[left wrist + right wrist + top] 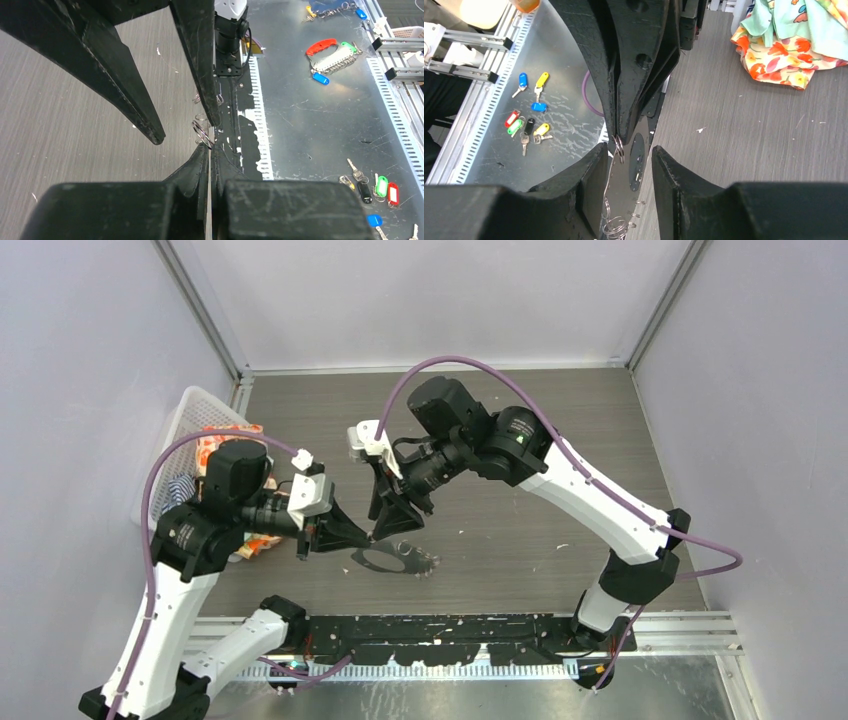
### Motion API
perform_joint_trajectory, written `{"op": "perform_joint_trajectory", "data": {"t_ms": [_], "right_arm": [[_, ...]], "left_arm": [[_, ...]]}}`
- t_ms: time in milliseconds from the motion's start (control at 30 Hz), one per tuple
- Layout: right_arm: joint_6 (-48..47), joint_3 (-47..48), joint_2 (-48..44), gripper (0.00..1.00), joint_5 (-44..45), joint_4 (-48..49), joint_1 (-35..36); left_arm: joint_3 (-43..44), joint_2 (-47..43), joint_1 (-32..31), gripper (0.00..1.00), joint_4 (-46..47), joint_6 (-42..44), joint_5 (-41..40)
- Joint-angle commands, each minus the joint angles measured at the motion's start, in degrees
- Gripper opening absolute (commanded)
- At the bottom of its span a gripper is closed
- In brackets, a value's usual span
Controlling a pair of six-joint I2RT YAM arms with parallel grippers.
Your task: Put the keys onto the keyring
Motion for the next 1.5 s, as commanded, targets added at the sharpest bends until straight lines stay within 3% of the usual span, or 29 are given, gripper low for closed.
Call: {"op": "perform_joint_trajectory", "data": {"t_ms": [0, 333, 433, 467, 567, 633, 733, 1000, 1200, 1467], "right_arm": [[1.82, -0.55, -0.21, 0.41, -3.02, 3.6, -0.14], [3.31, -4.23, -2.24, 0.04, -1.64, 6.28, -0.07], [4.77, -5.81, -2.99, 0.01, 1.03, 8.67, -0.07], [6.07, -7.08, -3.81, 0.01, 2.67, 11.1, -0.12], [8.82, -15.02, -9.08, 0.01, 6.26, 21.2, -0.13], [11.69, -22.94, -14.48, 0.01, 8.26, 31.54, -0.09], [15.91, -33.95, -21.65, 0.01, 11.26, 46.5, -0.07], [25.87, -49.85, -29.91, 0.01, 10.73, 69.96, -0.1], [28.66, -52.84, -30.81, 0.01, 8.58, 73.97, -0.1], [31.08, -54.71, -29.34, 0.01, 9.75, 79.81, -0.11]], "left_arm": [[2.12, -0.76, -0.26, 0.0, 3.3, -0.71, 2.02], [1.9, -1.14, -0.26, 0.0, 4.15, -0.64, 1.04], [1.32, -1.41, -0.26, 0.0, 6.13, -2.27, 0.13], [0.81, -1.78, -0.26, 0.04, 7.58, -3.37, -0.65], [-1.16, -4.03, -0.26, 0.45, 11.42, -6.57, -3.58], [-2.44, -6.13, -0.26, 0.63, 12.69, -7.29, -5.39], [-3.58, -8.05, -0.26, 0.73, 13.68, -8.52, -7.63], [-6.84, -9.99, -0.21, 0.67, 17.33, -11.92, -8.33], [-4.68, -7.92, -0.26, 0.5, 18.03, -11.83, -8.47], [-4.93, -6.64, -0.26, 0.3, 22.17, -22.06, -0.83]]}}
